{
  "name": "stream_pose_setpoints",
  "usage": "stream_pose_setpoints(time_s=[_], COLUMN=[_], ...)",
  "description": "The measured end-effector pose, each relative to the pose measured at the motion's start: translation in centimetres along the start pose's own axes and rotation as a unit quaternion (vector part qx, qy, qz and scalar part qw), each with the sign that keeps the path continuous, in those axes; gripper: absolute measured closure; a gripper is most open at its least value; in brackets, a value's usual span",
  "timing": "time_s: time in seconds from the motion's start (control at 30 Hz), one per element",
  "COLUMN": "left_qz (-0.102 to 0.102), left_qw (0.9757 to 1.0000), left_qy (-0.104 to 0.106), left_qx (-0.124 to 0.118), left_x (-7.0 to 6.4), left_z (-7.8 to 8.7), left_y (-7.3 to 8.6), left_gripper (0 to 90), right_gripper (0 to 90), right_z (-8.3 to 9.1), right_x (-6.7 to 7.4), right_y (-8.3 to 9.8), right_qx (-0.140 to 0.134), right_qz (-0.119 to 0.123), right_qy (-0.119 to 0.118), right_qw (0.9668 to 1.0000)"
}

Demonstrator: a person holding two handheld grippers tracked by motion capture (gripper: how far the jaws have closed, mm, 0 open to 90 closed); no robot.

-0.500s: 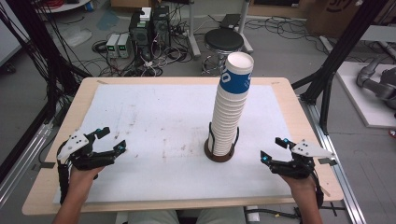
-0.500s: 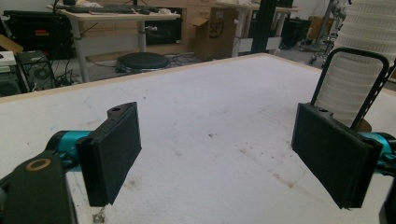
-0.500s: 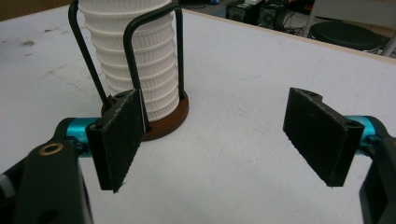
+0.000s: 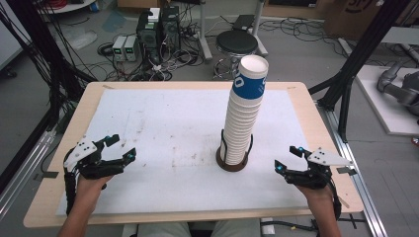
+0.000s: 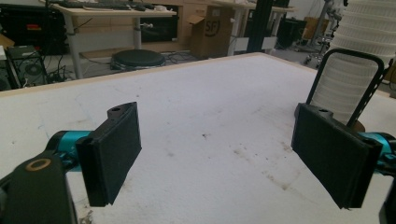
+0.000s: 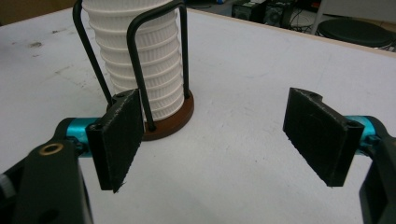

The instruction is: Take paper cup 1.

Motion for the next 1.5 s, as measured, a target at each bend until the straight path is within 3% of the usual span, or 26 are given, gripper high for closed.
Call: stream_pose_setpoints(time_s=[0.23, 0.43, 0.5, 0.57, 0.63, 0.67, 0.7, 0.73, 0.77, 0.83, 0.9, 0.93, 1.1, 1.23, 1.3, 1.5], left_qz=[-0.013, -0.004, 0.001, -0.001, -0.008, -0.009, -0.009, -0.008, -0.008, -0.014, -0.014, -0.022, -0.029, -0.032, -0.038, -0.048], left_qw=[0.9998, 0.9995, 0.9989, 0.9987, 0.9981, 0.9971, 0.9971, 0.9954, 0.9954, 0.9927, 0.9918, 0.9896, 0.9839, 0.9810, 0.9775, 0.9719], left_qy=[0.013, 0.030, 0.046, 0.049, 0.060, 0.076, 0.076, 0.096, 0.096, 0.120, 0.127, 0.142, 0.176, 0.191, 0.207, 0.230], left_qx=[0.002, 0.005, 0.009, 0.010, 0.012, 0.009, 0.009, 0.006, 0.006, 0.003, 0.001, -0.001, -0.001, 0.001, 0.004, 0.006], left_x=[-0.8, -1.4, -1.8, -1.9, -2.3, -2.7, -2.7, -3.2, -3.2, -4.1, -4.4, -5.2, -6.8, -7.8, -8.8, -10.7], left_z=[-0.8, -1.6, -2.2, -2.3, -2.8, -3.3, -3.3, -3.8, -3.8, -4.5, -4.7, -5.2, -6.3, -7.1, -7.7, -8.9], left_y=[-0.6, -1.6, -2.4, -2.7, -3.9, -5.1, -5.1, -6.5, -6.5, -8.6, -9.3, -10.9, -14.0, -15.7, -17.0, -19.1], left_gripper=[15.8, 15.5, 15.5, 15.3, 15.3, 15.3, 15.3, 15.3, 15.3, 15.3, 15.3, 15.3, 15.3, 15.3, 15.3, 15.3], right_gripper=[21.0, 21.1, 21.0, 21.1, 21.0, 21.0, 21.0, 21.0, 21.0, 21.0, 21.0, 21.0, 21.1, 21.1, 21.1, 21.1], right_z=[0.2, 0.3, 0.3, 0.3, 0.3, 0.3, 0.3, 0.3, 0.3, 0.3, 0.3, 0.3, 0.3, 0.3, 0.3, 0.4], right_x=[-0.1, 0.3, 0.3, 0.3, 0.3, 0.2, 0.2, 0.2, 0.2, 0.2, 0.2, 0.2, 0.3, 0.3, 0.3, 0.3], right_y=[0.0, -0.2, -0.2, -0.2, -0.2, -0.2, -0.2, -0.2, -0.2, -0.2, -0.2, -0.2, -0.3, -0.3, -0.3, -0.3], right_qx=[0.002, 0.000, 0.001, 0.000, 0.002, 0.003, 0.002, 0.002, 0.002, 0.002, 0.003, 0.004, 0.007, 0.006, 0.006, 0.006], right_qz=[-0.001, 0.004, 0.001, 0.002, 0.000, -0.002, -0.002, -0.001, -0.001, 0.001, 0.002, 0.000, 0.002, 0.002, 0.004, 0.004], right_qy=[0.002, 0.004, 0.004, 0.005, 0.007, 0.007, 0.007, 0.008, 0.008, 0.011, 0.009, 0.009, 0.008, 0.008, 0.009, 0.010], right_qw=[1.0000, 1.0000, 1.0000, 1.0000, 1.0000, 1.0000, 1.0000, 1.0000, 1.0000, 0.9999, 1.0000, 1.0000, 0.9999, 1.0000, 0.9999, 0.9999])
Point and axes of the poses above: each handheld gripper's, and its own axes: z roughly backward along the jaws, y roughly out of its underside, x roughly to its left, the point moved 2 cm from there along -z, roughly forward along the jaws, and after that the axes turned 9 degrees about -y, right-handed, at the moved point
